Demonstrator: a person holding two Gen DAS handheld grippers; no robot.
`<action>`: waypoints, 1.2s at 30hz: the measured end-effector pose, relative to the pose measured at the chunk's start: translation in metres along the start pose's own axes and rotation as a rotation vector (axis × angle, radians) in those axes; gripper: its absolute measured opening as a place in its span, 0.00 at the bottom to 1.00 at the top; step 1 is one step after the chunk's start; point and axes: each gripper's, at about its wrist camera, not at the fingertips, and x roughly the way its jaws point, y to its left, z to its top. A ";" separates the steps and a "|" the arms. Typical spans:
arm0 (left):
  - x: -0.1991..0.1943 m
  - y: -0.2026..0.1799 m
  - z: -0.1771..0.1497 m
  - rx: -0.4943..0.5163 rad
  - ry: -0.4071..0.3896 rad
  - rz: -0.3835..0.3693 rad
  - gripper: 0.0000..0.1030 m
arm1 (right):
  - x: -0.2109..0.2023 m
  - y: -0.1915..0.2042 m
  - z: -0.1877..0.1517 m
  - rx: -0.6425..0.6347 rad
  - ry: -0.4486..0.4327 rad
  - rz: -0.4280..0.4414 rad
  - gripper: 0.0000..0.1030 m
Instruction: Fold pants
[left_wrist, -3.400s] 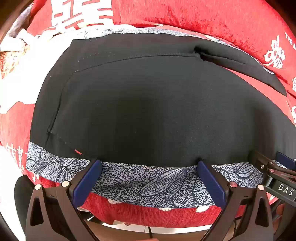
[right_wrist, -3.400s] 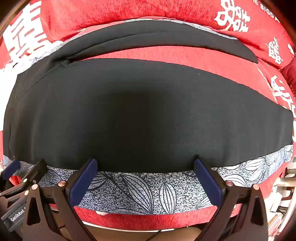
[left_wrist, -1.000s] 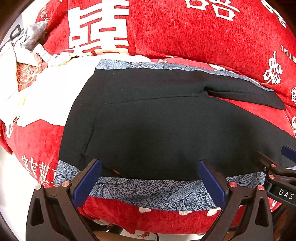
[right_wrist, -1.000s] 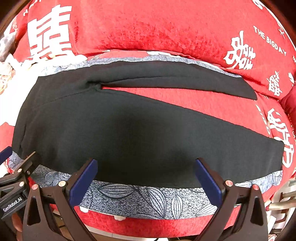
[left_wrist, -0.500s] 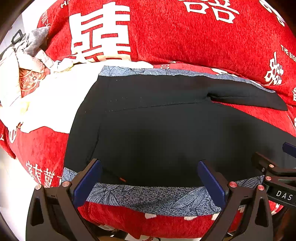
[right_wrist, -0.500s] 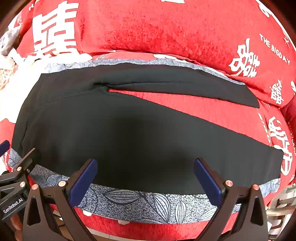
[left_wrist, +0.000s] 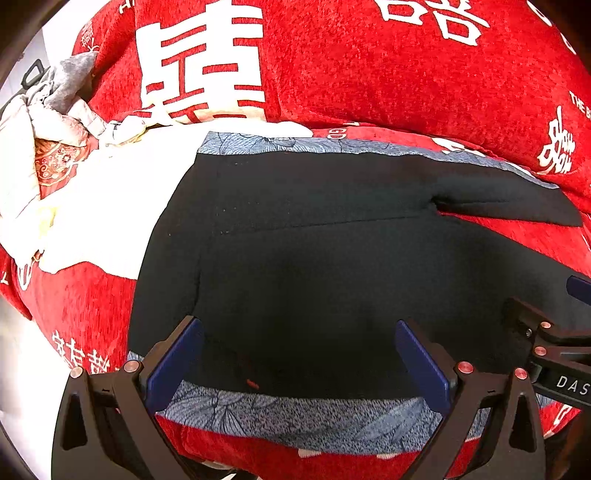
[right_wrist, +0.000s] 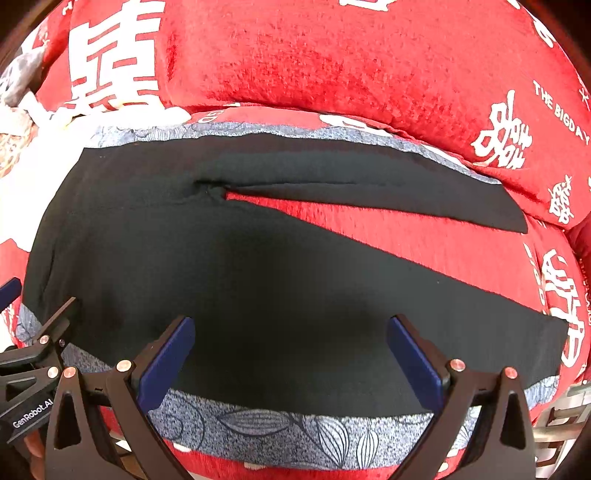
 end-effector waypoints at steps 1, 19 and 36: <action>0.002 0.001 0.002 -0.003 0.006 -0.002 1.00 | 0.002 0.000 0.004 0.001 -0.001 0.002 1.00; 0.041 -0.004 0.064 -0.003 0.051 -0.015 1.00 | 0.034 -0.002 0.065 -0.018 0.000 0.018 1.00; 0.099 -0.010 0.131 0.002 0.143 -0.036 1.00 | 0.080 -0.007 0.131 -0.115 0.030 0.112 1.00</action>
